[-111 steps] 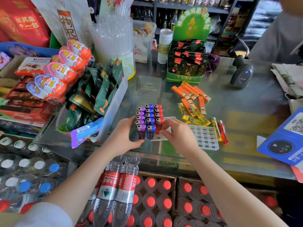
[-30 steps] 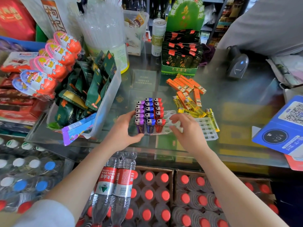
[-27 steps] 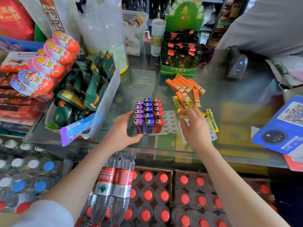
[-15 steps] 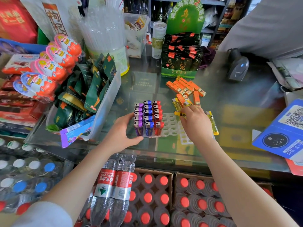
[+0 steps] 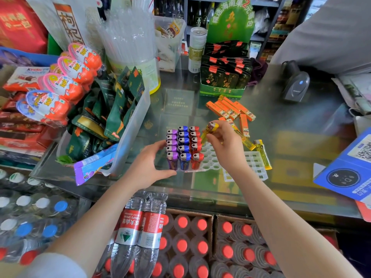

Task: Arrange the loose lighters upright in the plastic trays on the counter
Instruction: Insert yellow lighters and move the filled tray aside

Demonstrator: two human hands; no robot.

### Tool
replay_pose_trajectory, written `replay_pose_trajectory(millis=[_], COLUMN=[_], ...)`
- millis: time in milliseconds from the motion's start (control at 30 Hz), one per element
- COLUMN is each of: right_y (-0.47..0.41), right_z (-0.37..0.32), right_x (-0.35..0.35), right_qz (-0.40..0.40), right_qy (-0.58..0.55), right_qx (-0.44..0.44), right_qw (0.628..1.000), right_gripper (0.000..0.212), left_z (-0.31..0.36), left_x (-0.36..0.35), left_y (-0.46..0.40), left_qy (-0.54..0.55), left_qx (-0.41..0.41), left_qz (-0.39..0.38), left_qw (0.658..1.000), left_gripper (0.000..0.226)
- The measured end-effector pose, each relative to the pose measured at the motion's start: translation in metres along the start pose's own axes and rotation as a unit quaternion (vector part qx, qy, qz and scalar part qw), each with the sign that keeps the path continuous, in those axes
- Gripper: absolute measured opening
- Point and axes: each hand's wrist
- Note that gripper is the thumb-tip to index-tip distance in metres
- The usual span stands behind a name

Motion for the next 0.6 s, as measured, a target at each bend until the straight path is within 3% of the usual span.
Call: replay_pose_trajectory(millis=[400,600], right_y=[-0.0100,-0.0082], right_z=[0.0041,0.0072], right_x=[0.0053,0.0018], right_qz=[-0.105,-0.068], right_qy=[0.125,0.138], right_qx=[0.071,0.063], right_qw=[0.984,0.986], right_gripper=[0.017,0.017], left_z=[-0.0002,-0.0070], left_x=[-0.0005,0.0004], left_y=[-0.0032,-0.0097], left_qy=[0.001,-0.033], left_qx=[-0.016,-0.029], left_qz=[-0.018,-0.024], left_qw=[1.000,0.999], left_gripper=[0.080,0.083])
Point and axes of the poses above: each hand's wrist, its own y-axis away from the middle knuckle, its own x-axis out of the back of the hand, z = x × y, and after that the axes turned 1 degree about -x, right-handed
